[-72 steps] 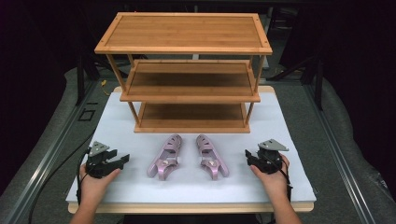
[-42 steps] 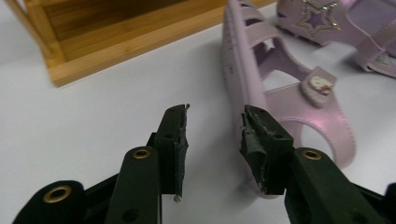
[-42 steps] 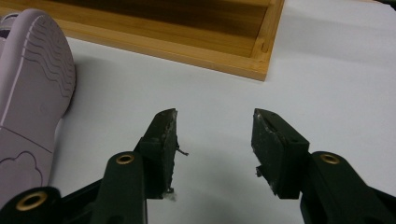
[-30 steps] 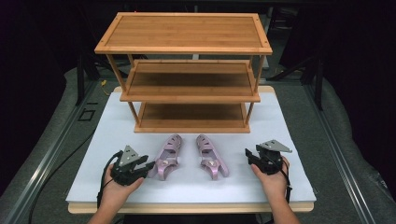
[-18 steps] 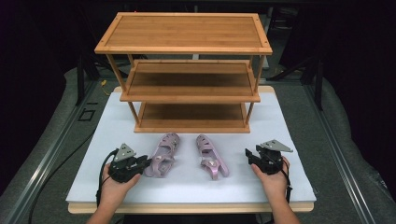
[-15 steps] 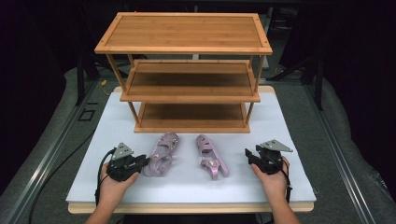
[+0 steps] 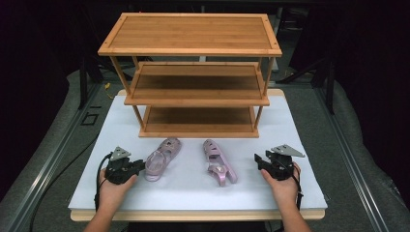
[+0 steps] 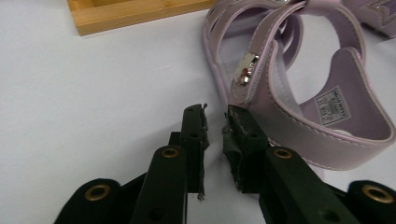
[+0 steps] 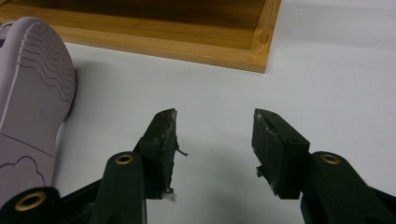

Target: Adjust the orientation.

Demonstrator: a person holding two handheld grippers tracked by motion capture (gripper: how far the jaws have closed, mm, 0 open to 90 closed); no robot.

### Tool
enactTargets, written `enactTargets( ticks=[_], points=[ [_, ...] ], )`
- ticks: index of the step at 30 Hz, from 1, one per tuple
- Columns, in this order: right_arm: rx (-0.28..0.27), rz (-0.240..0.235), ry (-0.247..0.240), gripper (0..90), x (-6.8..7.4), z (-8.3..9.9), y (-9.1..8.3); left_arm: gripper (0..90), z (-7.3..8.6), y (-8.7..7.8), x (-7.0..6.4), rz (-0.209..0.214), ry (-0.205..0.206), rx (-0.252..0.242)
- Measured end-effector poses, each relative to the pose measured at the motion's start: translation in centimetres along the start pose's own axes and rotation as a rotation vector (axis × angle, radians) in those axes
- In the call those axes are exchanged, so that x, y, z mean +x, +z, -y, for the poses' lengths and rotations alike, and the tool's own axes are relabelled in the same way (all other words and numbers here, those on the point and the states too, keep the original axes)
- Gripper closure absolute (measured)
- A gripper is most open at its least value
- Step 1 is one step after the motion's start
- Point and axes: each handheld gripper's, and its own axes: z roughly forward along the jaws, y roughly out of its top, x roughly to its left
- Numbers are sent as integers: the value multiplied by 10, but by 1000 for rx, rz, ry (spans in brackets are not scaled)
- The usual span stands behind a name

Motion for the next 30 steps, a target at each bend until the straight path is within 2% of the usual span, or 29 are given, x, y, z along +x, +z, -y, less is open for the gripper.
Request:
enactTargets(
  ticks=[2, 4, 7, 9, 11, 12, 13, 14, 15, 16, 17, 18, 21, 23, 24, 25, 26, 27, 28, 30],
  points=[
    [-1, -2, 3, 500, 0, 0, 0, 708, -3, -4, 4, -8, 1, 1],
    [-6, 1, 6, 498, -1, 0, 0, 663, -8, -12, 4, -14, 2, -28],
    [-3, -2, 9, 497, -1, 0, 0, 618, -20, -24, 4, 16, -18, -64],
    [0, -6, 11, 496, -1, 0, 1, 583, -29, -27, 3, 42, -14, -45],
    [1, -8, 10, 496, -1, 0, 1, 576, -32, -27, 1, 46, -1, -32],
    [1, -9, 11, 495, -1, 1, 0, 576, -36, -26, -1, 45, 14, -15],
    [-3, -5, 9, 494, -1, 0, 0, 565, -44, -20, -4, 58, 45, 54],
    [-4, -6, 9, 493, -1, 0, 0, 561, -47, -15, -7, 62, 51, 82],
    [-4, -6, 9, 493, -1, 0, 0, 555, -47, -15, -7, 62, 51, 82],
    [-4, -5, 13, 494, -1, 0, 0, 557, -54, -7, -11, 62, 85, 149],
    [-3, -4, 16, 493, -1, 1, 0, 560, -54, -7, -11, 62, 85, 149],
    [-2, -10, 16, 493, -2, 1, 0, 575, -59, 2, -15, 30, 85, 213],
    [5, -14, 20, 491, -2, 1, 1, 605, -66, 10, -19, 14, 71, 284],
    [7, -12, 17, 489, -2, 2, 1, 607, -71, 15, -20, -7, 76, 330],
    [7, -17, 17, 488, -2, 2, 2, 609, -73, 18, -20, -17, 94, 360],
    [12, -20, 20, 487, -2, 2, 2, 617, -75, 21, -20, -17, 97, 392],
    [15, -20, 19, 487, -2, 2, 2, 621, -75, 21, -20, -17, 97, 392],
    [18, -24, 19, 487, -2, 2, 2, 635, -77, 26, -21, -9, 107, 448],
    [15, -22, 19, 487, -2, 2, 2, 639, -78, 29, -21, -5, 113, 470],
    [11, -23, 20, 485, -2, 2, 2, 683, -79, 31, -21, -5, 123, 487]
  ],
)
